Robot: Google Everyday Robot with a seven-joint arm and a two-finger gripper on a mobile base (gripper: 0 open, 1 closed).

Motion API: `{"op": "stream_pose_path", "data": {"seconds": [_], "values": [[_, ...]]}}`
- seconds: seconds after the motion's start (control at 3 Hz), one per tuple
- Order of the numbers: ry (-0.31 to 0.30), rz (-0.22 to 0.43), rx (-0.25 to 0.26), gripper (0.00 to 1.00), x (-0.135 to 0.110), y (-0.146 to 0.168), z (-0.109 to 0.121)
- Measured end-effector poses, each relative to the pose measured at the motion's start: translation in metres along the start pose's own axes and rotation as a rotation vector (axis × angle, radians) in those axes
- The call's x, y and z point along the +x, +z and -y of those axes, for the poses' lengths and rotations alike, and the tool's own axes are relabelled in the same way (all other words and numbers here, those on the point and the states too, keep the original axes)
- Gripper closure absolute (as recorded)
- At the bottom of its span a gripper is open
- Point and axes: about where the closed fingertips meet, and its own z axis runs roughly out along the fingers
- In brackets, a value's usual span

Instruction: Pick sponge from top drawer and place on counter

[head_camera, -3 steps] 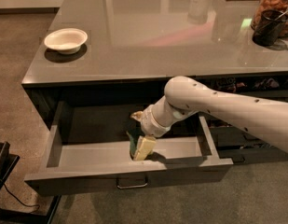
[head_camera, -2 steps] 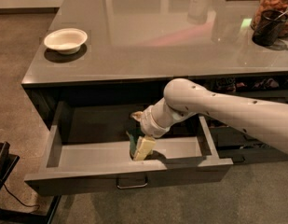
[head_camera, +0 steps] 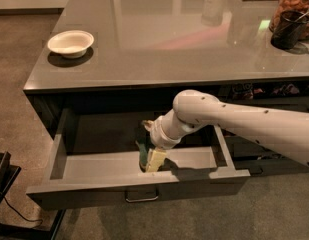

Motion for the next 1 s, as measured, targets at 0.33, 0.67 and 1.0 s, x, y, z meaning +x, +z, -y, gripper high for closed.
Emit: {"op": "stream_pose_path", "data": {"seconds": [0.33, 0.67, 1.0], "values": [[-0.012, -0.042, -0.004, 0.0, 0.009, 0.009, 0.002], [-0.023, -0.096, -0.03, 0.01, 0.019, 0.016, 0.001], [-0.013, -0.159, -0.082, 0.2, 0.028, 0.016, 0.0]]}}
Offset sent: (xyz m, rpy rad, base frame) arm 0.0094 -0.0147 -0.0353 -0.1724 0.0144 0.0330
